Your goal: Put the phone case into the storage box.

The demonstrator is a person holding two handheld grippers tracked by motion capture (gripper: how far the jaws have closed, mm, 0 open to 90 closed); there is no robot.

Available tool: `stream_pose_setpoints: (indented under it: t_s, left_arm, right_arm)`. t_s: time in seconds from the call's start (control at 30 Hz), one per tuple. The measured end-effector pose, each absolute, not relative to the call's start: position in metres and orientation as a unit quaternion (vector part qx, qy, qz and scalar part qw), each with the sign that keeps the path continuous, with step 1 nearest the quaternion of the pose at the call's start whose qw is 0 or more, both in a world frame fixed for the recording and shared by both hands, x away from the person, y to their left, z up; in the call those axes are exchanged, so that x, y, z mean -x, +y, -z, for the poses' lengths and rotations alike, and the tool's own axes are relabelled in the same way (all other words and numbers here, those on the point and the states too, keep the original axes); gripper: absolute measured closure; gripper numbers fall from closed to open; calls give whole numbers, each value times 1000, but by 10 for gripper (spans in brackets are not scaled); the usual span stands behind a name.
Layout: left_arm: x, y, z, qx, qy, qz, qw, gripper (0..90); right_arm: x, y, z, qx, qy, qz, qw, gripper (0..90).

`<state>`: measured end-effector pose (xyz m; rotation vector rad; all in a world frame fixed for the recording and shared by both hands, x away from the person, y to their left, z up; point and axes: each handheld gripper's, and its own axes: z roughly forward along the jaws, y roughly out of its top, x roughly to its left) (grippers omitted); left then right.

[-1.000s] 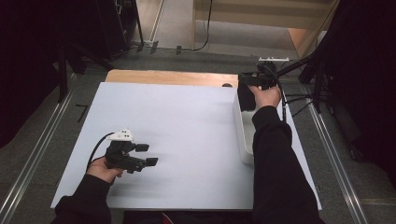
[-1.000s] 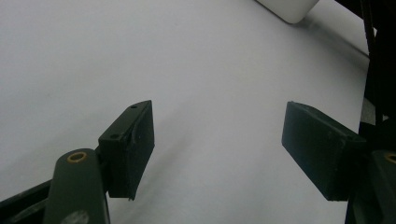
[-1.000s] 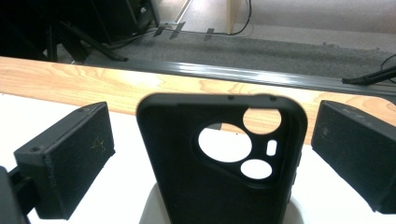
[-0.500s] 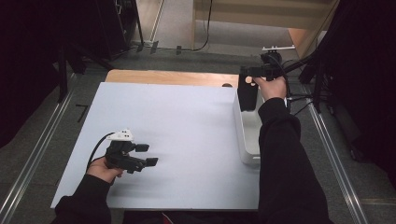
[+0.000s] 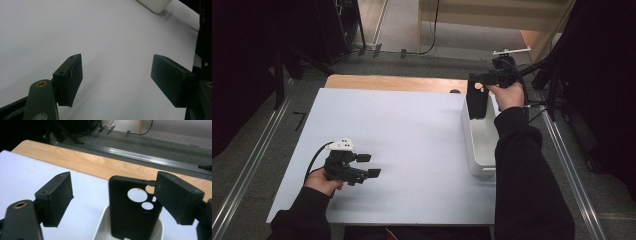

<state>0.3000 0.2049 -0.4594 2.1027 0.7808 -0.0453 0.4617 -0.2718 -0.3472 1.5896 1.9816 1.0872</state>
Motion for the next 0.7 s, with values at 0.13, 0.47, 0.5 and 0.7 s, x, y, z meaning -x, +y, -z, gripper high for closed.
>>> stream_pose_setpoints:
  t_s: [0.13, 0.47, 0.5, 0.7]
  left_arm:
    - [-300, 205, 459, -845, 312, 19, 434, 251]
    - [-301, 206, 460, -844, 313, 22, 434, 251]
    - [-301, 206, 459, -847, 312, 22, 430, 251]
    - [-301, 206, 459, -845, 312, 21, 434, 251]
  right_arm:
    - [-453, -269, 341, -546, 718, -395, 175, 268]
    - [-433, -261, 335, -526, 728, -419, 134, 289]
    - [-431, -259, 335, -523, 729, -421, 131, 290]
    - [-416, -252, 335, -504, 743, -423, 122, 290]
